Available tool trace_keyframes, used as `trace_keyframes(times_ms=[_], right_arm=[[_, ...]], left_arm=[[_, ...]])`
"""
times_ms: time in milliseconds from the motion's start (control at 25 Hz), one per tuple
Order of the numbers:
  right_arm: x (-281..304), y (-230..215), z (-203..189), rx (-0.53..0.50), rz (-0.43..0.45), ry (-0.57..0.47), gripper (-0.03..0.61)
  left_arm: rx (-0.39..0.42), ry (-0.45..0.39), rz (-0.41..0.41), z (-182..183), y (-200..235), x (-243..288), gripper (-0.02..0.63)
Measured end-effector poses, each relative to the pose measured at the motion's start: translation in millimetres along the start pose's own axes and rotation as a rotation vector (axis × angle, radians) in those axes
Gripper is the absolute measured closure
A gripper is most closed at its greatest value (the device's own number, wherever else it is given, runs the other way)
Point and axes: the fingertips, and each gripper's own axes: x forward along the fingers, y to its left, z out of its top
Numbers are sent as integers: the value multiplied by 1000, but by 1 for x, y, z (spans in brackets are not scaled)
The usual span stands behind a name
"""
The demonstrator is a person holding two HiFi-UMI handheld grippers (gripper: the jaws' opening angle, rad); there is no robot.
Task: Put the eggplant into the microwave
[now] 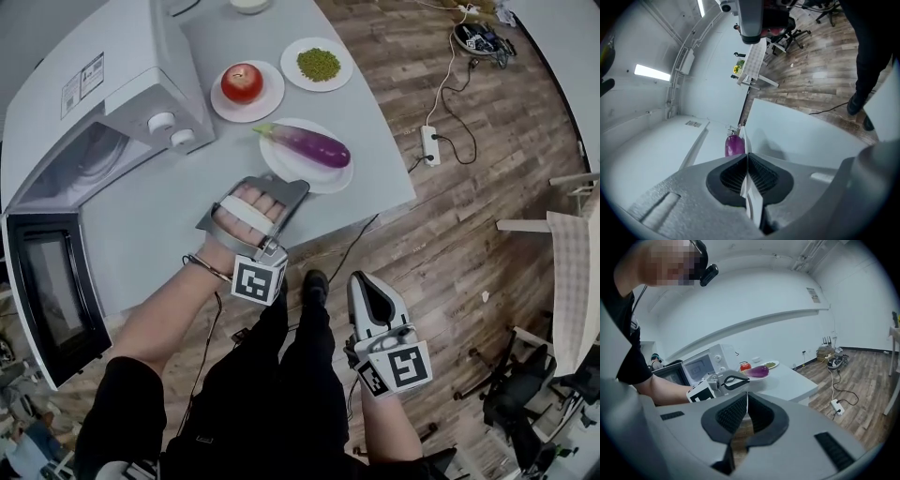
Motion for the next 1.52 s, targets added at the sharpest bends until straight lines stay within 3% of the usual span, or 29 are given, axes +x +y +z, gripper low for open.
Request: trace_keyframes(times_ms=[760, 1080, 1520], right_arm=[[30, 63, 93, -109, 213, -53, 560], [43, 95, 107, -150, 293, -42, 560], [51, 112, 103, -165, 333, -17, 560]], left_arm=[[-50, 162, 98, -41, 89, -89, 597], [-23, 198, 133, -50, 98, -125, 597], [-4, 249, 163, -65, 98, -151, 597]])
